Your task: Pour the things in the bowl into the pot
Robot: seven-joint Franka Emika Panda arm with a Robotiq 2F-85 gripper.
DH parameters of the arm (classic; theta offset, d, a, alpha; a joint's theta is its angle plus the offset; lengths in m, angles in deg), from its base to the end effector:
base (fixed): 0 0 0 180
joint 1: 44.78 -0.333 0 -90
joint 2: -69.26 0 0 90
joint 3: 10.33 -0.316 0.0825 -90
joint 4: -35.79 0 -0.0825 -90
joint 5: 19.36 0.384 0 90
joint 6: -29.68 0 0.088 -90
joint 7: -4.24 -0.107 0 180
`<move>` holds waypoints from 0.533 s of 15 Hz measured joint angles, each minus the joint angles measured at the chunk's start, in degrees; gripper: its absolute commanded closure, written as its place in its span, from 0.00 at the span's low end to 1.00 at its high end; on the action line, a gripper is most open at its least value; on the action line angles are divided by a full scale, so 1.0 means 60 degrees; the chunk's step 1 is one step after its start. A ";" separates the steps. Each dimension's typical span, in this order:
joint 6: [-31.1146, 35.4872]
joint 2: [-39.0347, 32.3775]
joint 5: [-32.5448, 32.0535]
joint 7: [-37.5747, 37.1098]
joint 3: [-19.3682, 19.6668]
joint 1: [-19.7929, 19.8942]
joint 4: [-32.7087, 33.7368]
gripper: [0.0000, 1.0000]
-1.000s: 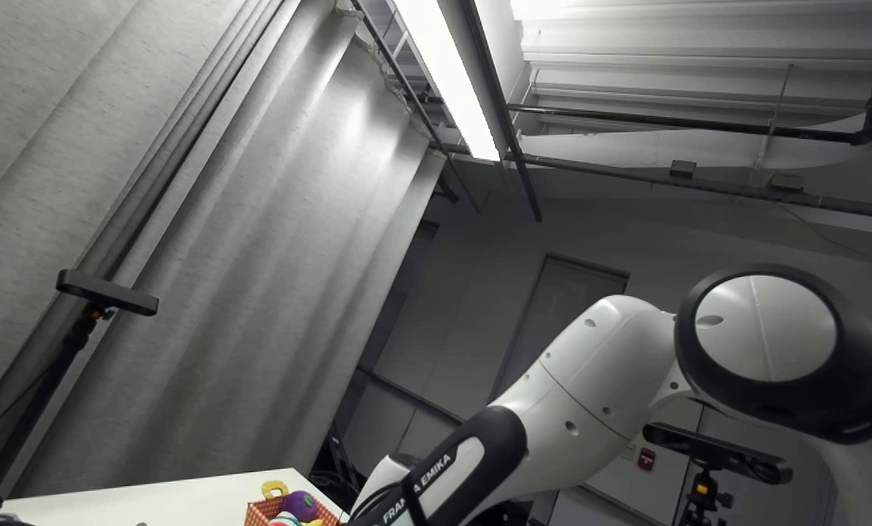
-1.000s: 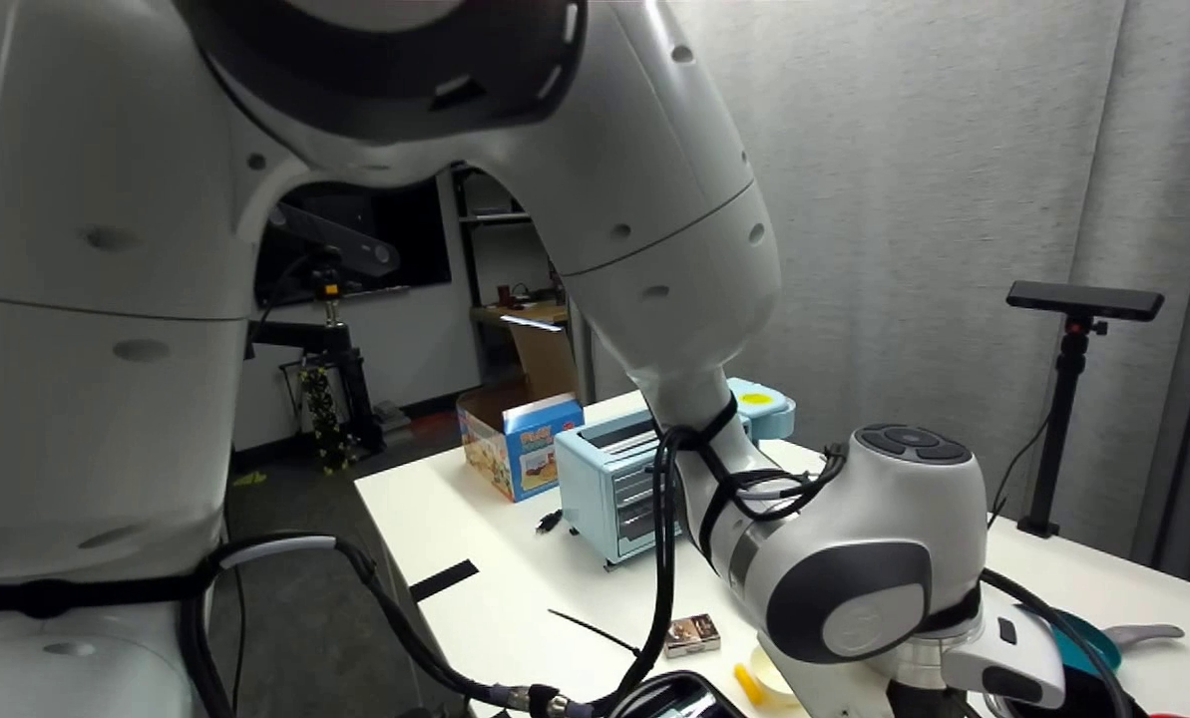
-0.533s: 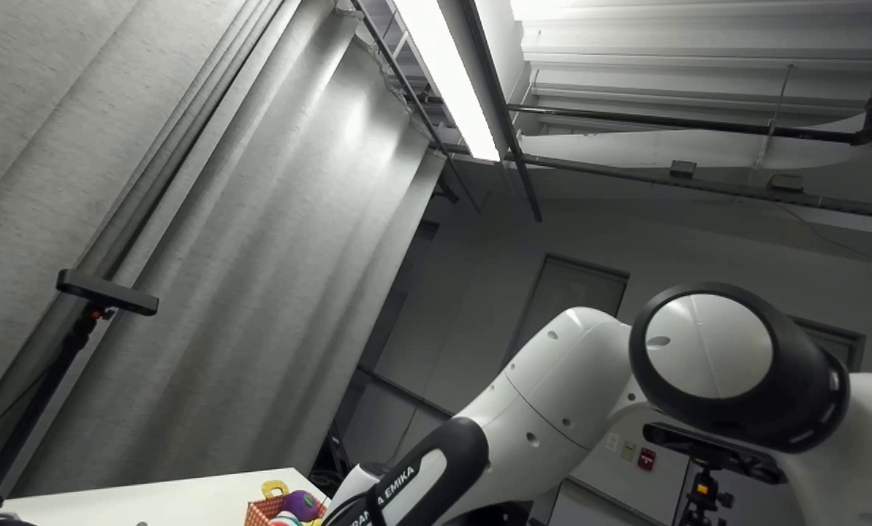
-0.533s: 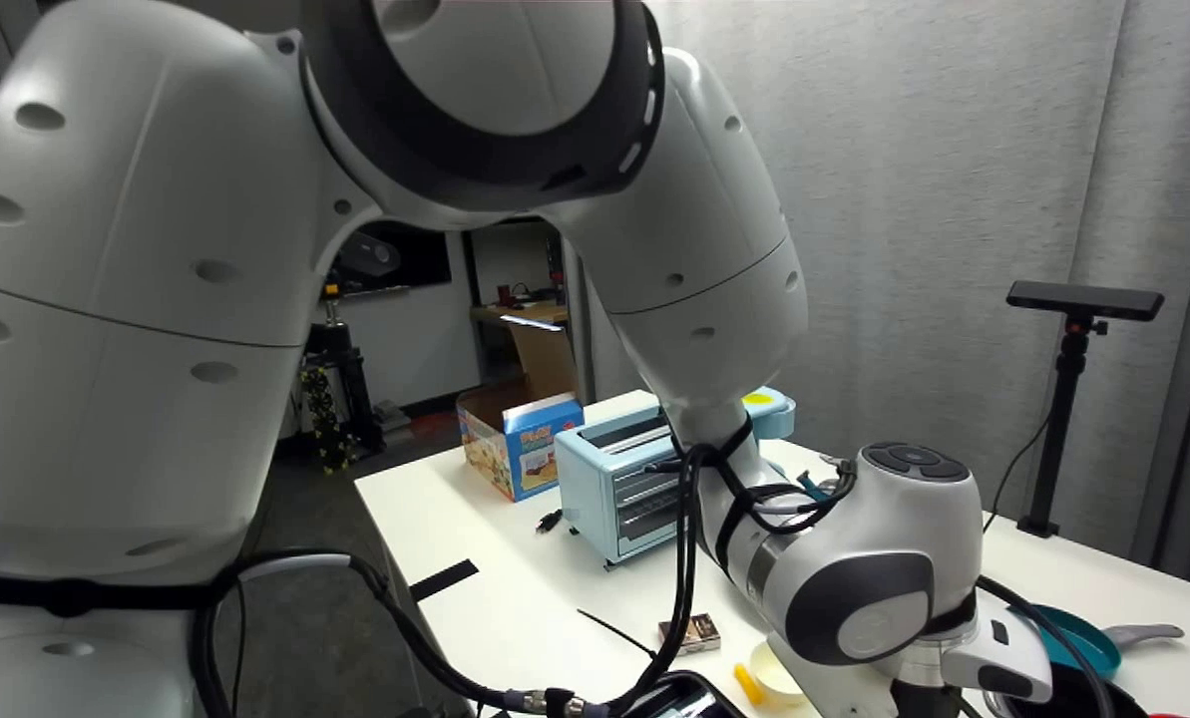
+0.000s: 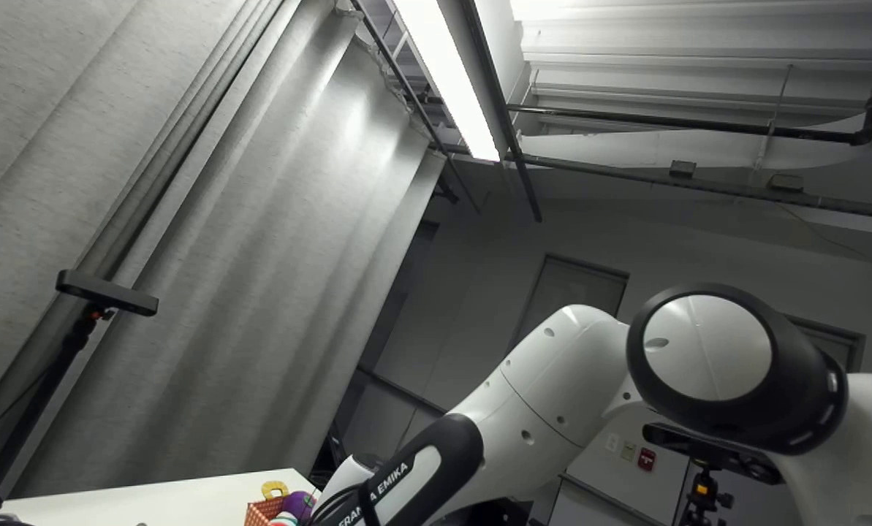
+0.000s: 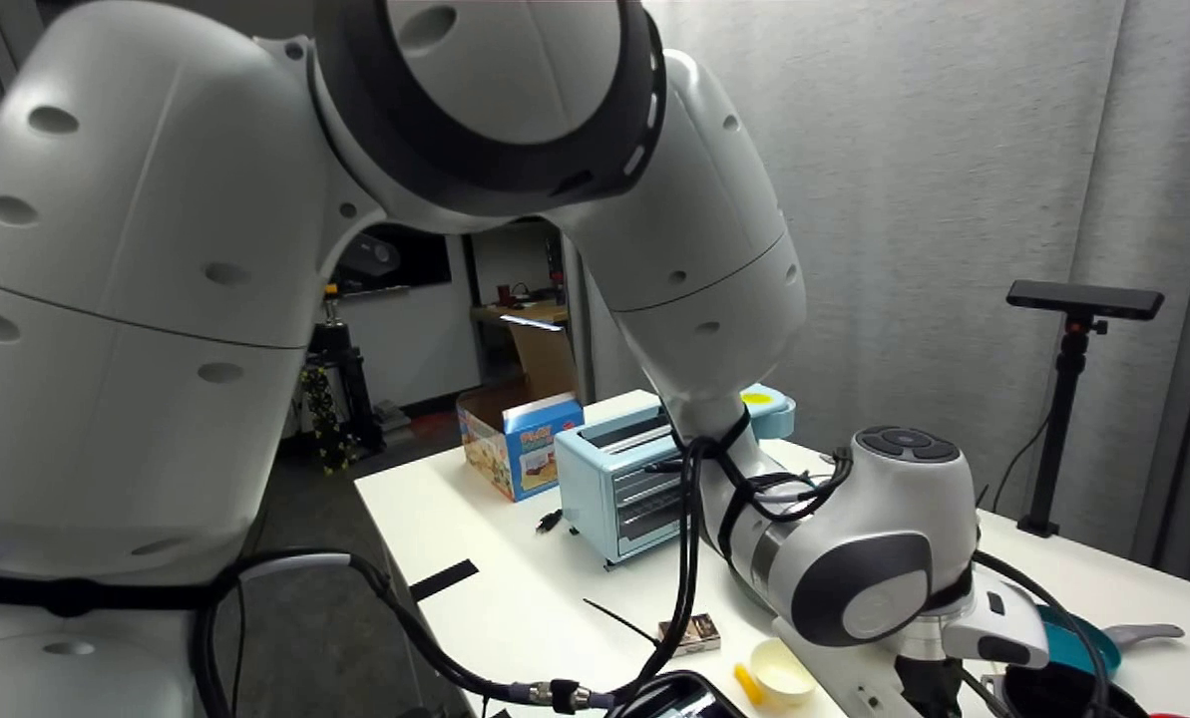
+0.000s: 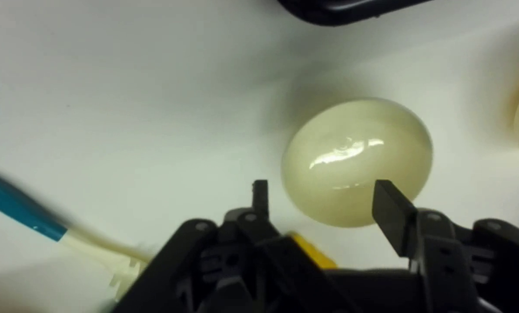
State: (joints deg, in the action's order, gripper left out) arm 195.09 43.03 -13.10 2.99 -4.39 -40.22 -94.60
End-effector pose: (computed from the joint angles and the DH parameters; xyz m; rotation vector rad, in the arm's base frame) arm 0.5346 -0.1073 0.1695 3.0766 -0.4563 0.2438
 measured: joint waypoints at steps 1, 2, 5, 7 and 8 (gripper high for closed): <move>0.0097 0.0097 -0.0074 0.0012 0.0000 -0.0044 -0.0011 0.00; 0.0210 0.0238 -0.0181 0.0026 0.0000 -0.0097 -0.0046 0.00; 0.0393 0.0848 -0.0544 0.0143 -0.0022 -0.0252 -0.0239 0.00; 0.0404 0.1388 -0.0696 0.0290 -0.0120 -0.0306 -0.0458 0.00; 0.0404 0.1674 -0.0707 0.0390 -0.0203 -0.0311 -0.0593 0.00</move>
State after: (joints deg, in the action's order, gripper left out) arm 197.52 53.08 -17.34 5.33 -5.61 -42.08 -98.16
